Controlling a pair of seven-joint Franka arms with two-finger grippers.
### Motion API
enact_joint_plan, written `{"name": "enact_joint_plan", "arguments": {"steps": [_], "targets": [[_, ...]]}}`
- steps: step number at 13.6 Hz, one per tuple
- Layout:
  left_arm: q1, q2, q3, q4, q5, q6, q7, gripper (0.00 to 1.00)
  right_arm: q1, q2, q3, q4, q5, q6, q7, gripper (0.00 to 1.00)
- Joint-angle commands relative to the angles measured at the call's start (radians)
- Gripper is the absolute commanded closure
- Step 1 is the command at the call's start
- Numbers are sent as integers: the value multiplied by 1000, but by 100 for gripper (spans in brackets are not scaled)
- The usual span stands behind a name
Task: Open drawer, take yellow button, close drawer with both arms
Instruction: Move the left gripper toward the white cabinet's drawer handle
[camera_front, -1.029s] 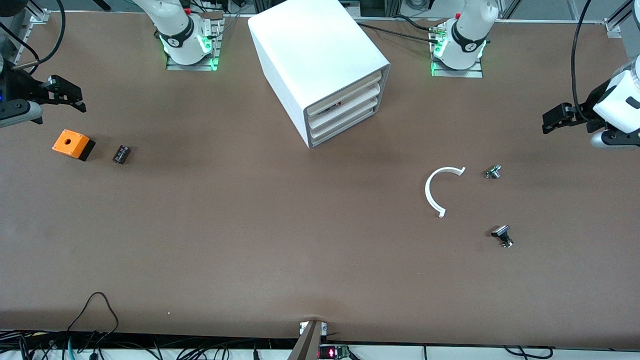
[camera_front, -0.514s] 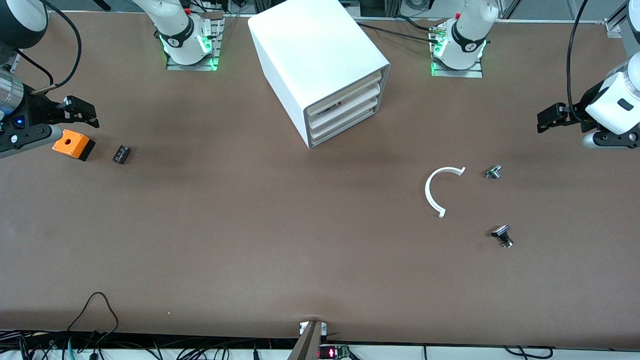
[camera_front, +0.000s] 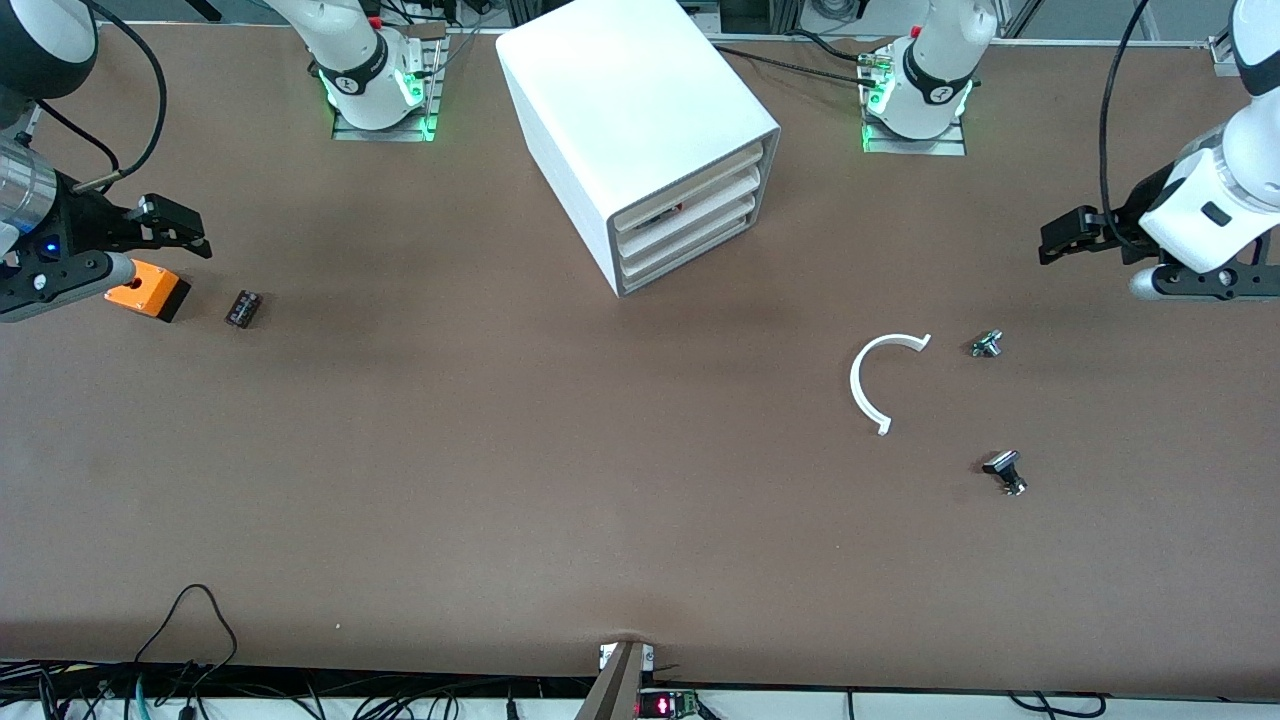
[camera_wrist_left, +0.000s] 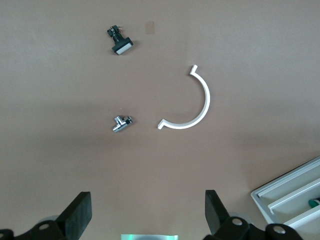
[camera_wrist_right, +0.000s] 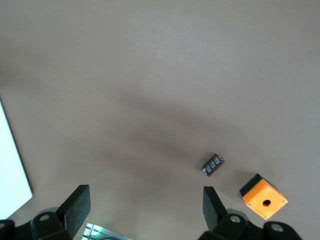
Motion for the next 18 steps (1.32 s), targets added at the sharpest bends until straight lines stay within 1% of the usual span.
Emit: {"name": "enact_joint_plan", "arguments": {"steps": [1, 3, 5, 7, 10, 13, 16, 18], "targets": [[-11, 6, -44, 10, -11, -19, -104, 0, 5, 12, -2, 26, 19, -13, -8, 0], [-9, 6, -74, -19, -12, -19, -159, 0, 4, 13, -3, 27, 19, 2, 0, 0], [-9, 6, -99, -47, -14, -14, -168, 0, 1, 13, -6, 30, 21, 19, 2, 0], [-11, 8, -130, -79, -38, 3, -217, 0, -1, 12, -11, 58, 18, 10, -1, 0], [-11, 8, -133, -162, -165, 41, -244, 0, -4, 10, -14, 61, 9, 3, 6, 0], [-11, 13, -169, -251, -217, 99, -242, 0, -9, 15, -14, 61, 13, 25, 9, 0], [-11, 22, -190, -318, -346, 108, -241, 0, -4, 21, -12, 55, 10, 25, 9, 0], [-11, 22, -216, -375, -435, 108, -241, 0, -1, 32, -11, 55, 4, 33, 8, 0]]}}
